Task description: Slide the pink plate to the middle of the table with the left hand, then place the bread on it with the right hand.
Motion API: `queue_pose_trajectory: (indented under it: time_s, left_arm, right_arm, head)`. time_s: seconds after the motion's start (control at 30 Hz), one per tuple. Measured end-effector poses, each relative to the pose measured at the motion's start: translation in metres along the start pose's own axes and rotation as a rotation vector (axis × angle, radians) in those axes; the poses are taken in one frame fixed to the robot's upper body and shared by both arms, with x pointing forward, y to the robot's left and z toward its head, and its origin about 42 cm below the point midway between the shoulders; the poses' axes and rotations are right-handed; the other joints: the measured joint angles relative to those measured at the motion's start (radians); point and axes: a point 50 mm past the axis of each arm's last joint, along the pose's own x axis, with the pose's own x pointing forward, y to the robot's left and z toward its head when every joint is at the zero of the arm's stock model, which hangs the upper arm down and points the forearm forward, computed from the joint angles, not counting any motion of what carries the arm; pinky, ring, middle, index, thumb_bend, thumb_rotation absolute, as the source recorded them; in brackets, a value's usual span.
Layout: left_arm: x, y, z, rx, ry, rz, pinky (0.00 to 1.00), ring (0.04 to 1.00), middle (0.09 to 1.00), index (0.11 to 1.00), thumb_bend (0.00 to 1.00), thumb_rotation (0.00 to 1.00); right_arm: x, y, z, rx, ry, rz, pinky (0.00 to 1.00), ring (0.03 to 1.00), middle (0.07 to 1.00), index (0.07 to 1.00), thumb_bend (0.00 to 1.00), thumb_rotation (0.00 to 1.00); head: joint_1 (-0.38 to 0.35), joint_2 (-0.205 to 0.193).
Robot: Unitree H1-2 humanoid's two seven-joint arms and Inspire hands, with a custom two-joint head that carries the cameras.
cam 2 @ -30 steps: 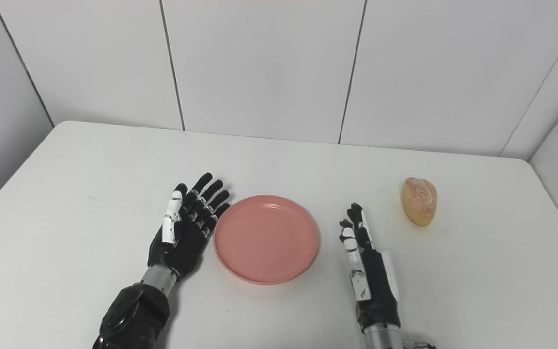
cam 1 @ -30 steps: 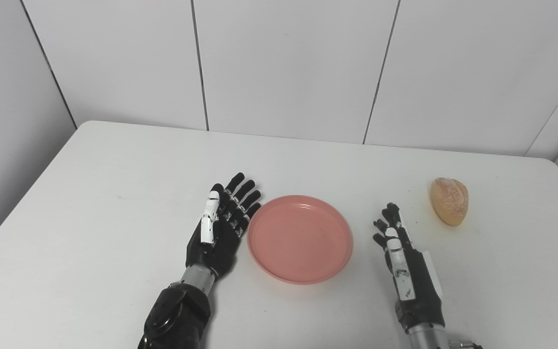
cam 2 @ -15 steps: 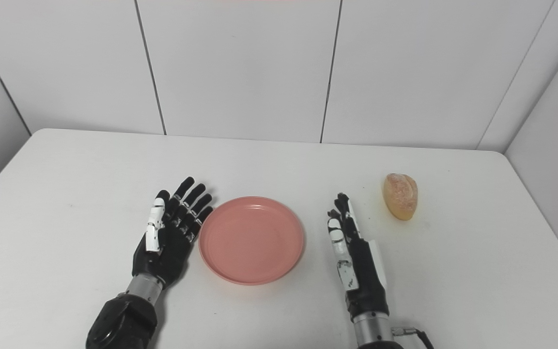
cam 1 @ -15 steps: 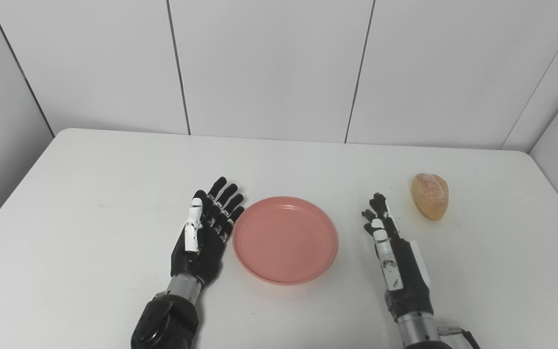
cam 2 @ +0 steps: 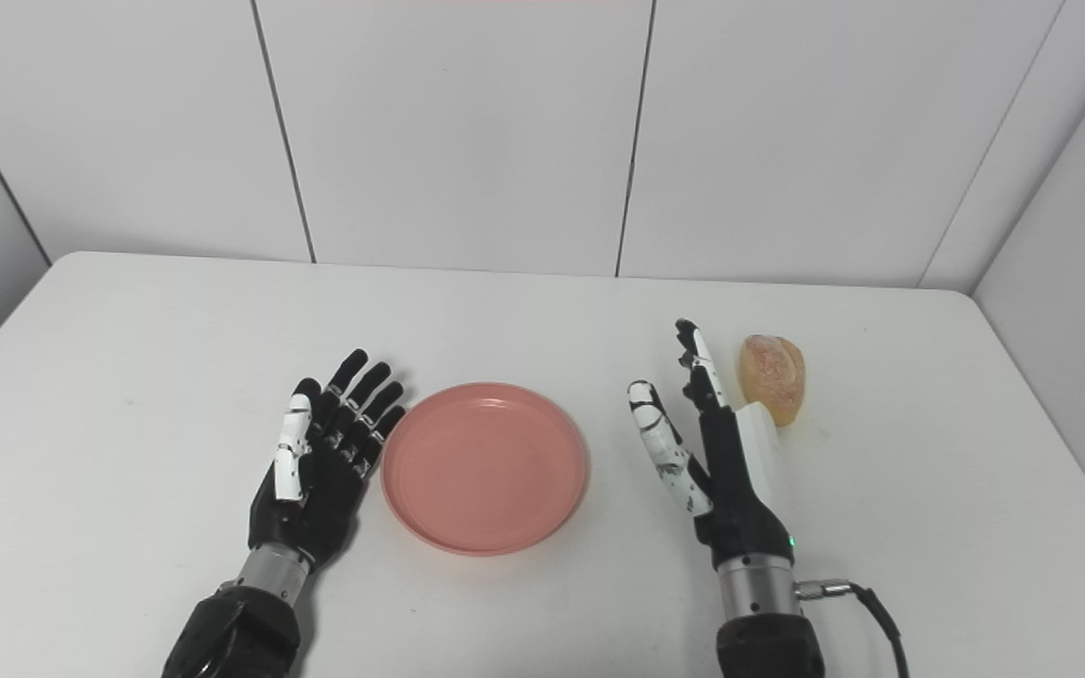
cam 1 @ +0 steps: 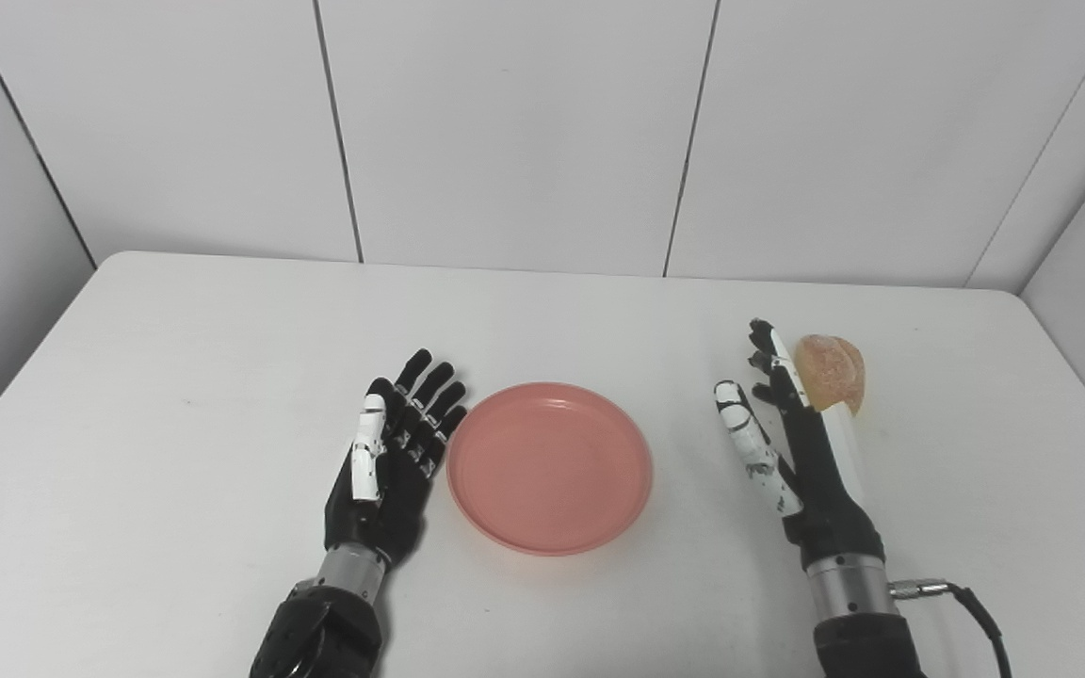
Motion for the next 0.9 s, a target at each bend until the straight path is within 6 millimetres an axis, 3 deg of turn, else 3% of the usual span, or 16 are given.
queue_pose_trajectory:
  time_s: [0.07,0.1,0.2,0.33,0.57,0.9]
  left_arm:
    - [-0.001,0.0,-0.001,-0.001,-0.001,-0.007,0.95,0.918,0.922,0.909,0.37,1.0]
    - [-0.001,0.0,-0.001,-0.001,-0.002,-0.01,0.95,0.921,0.924,0.909,0.37,1.0]
    - [-0.002,0.001,-0.002,0.0,-0.006,-0.015,0.95,0.922,0.924,0.91,0.37,1.0]
    - [-0.002,0.003,-0.003,0.001,-0.009,-0.024,0.96,0.925,0.926,0.907,0.37,1.0]
    - [-0.003,0.007,-0.003,-0.016,-0.01,-0.032,0.96,0.923,0.923,0.908,0.36,1.0]
    - [-0.002,0.011,-0.003,-0.015,-0.005,-0.042,0.96,0.929,0.932,0.92,0.36,1.0]
  right_arm:
    - [0.005,-0.004,0.004,-0.028,0.005,-0.02,0.88,0.921,0.941,0.951,0.73,0.93]
    - [0.008,-0.006,0.006,-0.044,0.01,-0.032,0.87,0.91,0.929,0.943,0.79,0.81]
    - [0.014,-0.01,0.009,-0.076,0.016,-0.072,0.79,0.866,0.902,0.935,0.83,0.69]
    - [0.023,-0.018,0.013,-0.096,0.039,-0.168,0.72,0.83,0.885,0.928,0.87,0.6]
    - [0.034,-0.025,0.021,-0.12,0.05,-0.256,0.72,0.837,0.892,0.929,0.9,0.6]
    - [0.047,-0.039,0.01,-0.231,0.101,-0.338,0.72,0.832,0.89,0.915,0.95,0.63]
  head:
    - [-0.006,-0.006]
    - [-0.012,-0.012]
    - [-0.028,-0.023]
    - [-0.055,-0.049]
    - [-0.078,-0.066]
    - [-0.119,-0.084]
